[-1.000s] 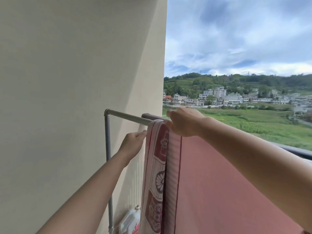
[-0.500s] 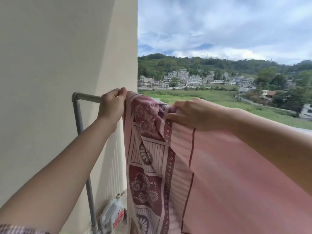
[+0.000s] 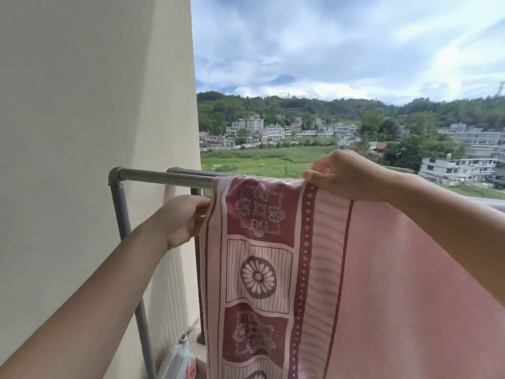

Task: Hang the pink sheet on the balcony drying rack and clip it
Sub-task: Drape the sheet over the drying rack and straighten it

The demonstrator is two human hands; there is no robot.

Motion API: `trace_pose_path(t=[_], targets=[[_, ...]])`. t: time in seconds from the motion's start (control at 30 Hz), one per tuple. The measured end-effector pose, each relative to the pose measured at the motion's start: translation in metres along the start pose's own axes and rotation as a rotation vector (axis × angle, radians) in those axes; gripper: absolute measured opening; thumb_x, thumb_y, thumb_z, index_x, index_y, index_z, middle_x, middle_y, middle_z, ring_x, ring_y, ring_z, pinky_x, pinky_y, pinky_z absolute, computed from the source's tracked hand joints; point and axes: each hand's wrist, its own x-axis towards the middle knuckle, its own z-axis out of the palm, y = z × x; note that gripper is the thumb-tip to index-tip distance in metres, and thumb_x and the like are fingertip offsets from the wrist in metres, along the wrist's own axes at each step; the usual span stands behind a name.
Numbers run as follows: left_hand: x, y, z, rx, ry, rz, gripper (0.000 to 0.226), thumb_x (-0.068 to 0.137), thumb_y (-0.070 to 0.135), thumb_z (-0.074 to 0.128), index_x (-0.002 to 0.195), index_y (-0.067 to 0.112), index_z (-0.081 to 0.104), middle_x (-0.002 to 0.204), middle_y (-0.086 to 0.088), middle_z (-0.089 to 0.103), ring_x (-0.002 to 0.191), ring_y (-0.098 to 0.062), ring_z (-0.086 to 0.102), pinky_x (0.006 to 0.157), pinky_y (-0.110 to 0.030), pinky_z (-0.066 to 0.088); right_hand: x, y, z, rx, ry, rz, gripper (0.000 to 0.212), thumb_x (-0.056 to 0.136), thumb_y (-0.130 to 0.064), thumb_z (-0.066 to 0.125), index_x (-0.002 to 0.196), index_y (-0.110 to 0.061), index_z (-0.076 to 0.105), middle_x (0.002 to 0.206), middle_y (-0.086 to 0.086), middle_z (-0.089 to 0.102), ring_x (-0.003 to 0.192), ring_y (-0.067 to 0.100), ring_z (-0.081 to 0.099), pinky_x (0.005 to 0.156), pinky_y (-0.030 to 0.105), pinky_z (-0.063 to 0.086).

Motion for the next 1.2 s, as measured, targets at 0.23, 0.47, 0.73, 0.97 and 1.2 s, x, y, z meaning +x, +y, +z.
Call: trace_pose_path(t=[0.23, 0.47, 0.73, 0.97, 1.2], targets=[[-0.016, -0.027, 0.054, 0.162, -0.168, 0.015, 0.041, 0.095, 0.046, 0.044, 0.121, 0.018, 0.059, 0.112, -0.001, 0.067, 0.107, -0.018, 0.060, 0.098, -0.039, 0.044, 0.065, -0.097, 0.029, 0.010, -0.021, -0.037, 0.034, 0.092, -0.034, 0.059, 0.077, -0.003, 0.064, 0.058, -0.002, 0.051, 0.041, 0.008, 0.037, 0.035, 0.012, 0.029], [-0.032, -0.041, 0.079, 0.194, -0.230, 0.116, 0.059, 0.096, 0.051, 0.037, 0.146, 0.020, 0.032, 0.116, 0.017, 0.050, 0.108, 0.000, 0.042, 0.095, -0.021, 0.024, 0.086, -0.132, 0.026, -0.432, -0.180, -0.004, 0.033, 0.085, -0.015, 0.068, 0.061, -0.011, 0.046, 0.059, -0.002, 0.051, 0.048, 0.006, 0.045, 0.041, 0.014, 0.035], [-0.025, -0.031, 0.092, 0.016, -0.261, 0.027, 0.092, 0.073, 0.088, 0.024, 0.139, 0.026, 0.041, 0.146, -0.004, 0.043, 0.130, -0.020, 0.043, 0.114, -0.045, 0.025, 0.063, -0.076, 0.007, 0.314, 0.038, 0.366, 0.020, 0.095, -0.009, 0.050, 0.077, -0.004, 0.053, 0.075, 0.008, 0.062, 0.055, 0.014, 0.059, 0.044, 0.019, 0.050], [-0.021, -0.036, 0.111, -0.016, -0.247, 0.017, 0.032, 0.095, 0.038, 0.049, 0.090, 0.013, 0.069, 0.079, 0.002, 0.070, 0.072, -0.014, 0.063, 0.070, -0.031, 0.051, 0.039, -0.035, 0.000, 1.171, 0.324, 0.692, 0.019, 0.094, -0.002, 0.039, 0.076, -0.006, 0.044, 0.049, 0.003, 0.054, 0.044, 0.018, 0.053, 0.056, 0.031, 0.052], [-0.028, -0.030, 0.113, 0.080, -0.153, 0.263, 0.021, 0.087, 0.026, 0.063, 0.088, 0.008, 0.074, 0.078, -0.007, 0.073, 0.062, -0.014, 0.065, 0.056, -0.030, 0.057, 0.022, -0.016, -0.012, 1.141, 0.311, 0.587, 0.015, 0.095, -0.009, 0.042, 0.085, -0.006, 0.051, 0.067, 0.007, 0.063, 0.052, 0.019, 0.059, 0.054, 0.031, 0.056]])
